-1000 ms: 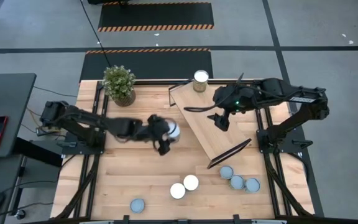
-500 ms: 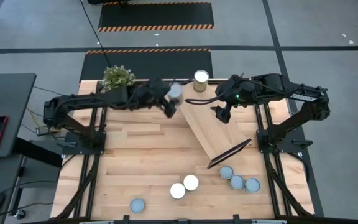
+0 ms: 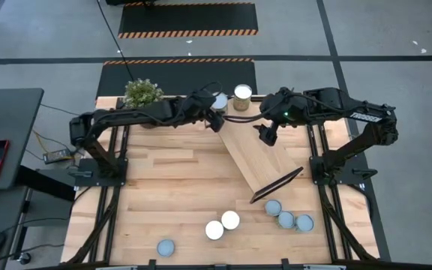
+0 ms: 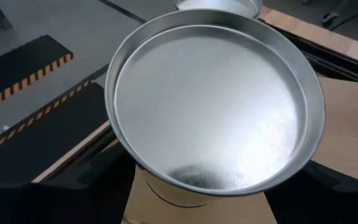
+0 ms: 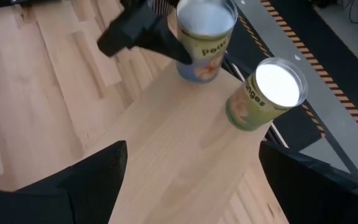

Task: Pick and place cans onto a shelf
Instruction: Put the canned peaches on the shelf

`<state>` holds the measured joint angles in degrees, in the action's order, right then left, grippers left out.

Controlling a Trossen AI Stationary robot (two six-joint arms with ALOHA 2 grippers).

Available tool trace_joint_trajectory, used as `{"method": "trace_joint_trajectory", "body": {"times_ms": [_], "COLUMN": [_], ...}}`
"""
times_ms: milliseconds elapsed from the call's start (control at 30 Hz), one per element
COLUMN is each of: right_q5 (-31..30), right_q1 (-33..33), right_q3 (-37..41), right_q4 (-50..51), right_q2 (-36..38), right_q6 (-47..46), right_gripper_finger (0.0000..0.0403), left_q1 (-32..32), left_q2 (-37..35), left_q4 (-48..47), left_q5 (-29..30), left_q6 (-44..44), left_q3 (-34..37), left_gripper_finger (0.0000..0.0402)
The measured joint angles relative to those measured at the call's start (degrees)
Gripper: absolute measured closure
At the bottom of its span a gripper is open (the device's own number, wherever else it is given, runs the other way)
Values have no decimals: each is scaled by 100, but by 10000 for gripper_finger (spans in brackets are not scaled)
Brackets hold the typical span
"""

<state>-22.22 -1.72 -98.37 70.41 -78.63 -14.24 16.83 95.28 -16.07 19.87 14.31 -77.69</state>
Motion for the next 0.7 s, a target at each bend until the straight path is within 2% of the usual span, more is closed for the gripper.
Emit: {"method": "trace_joint_trajectory", "body": {"times_ms": [400, 700], "right_q5": [-26, -24], "right_q1": [3, 22], "right_q3": [0, 0], "right_q4": [-223, -225], "right_q2": [0, 0], "right_q6": [36, -57], "right_gripper_finger": [30, 30], "left_q1": [173, 306], "left_q2": [180, 197], "left_q4": [-55, -74], "left_q5": [-201, -847], "left_q6": [-79, -217], "left_q3": [0, 0], "left_gripper_finger": [86, 84]}}
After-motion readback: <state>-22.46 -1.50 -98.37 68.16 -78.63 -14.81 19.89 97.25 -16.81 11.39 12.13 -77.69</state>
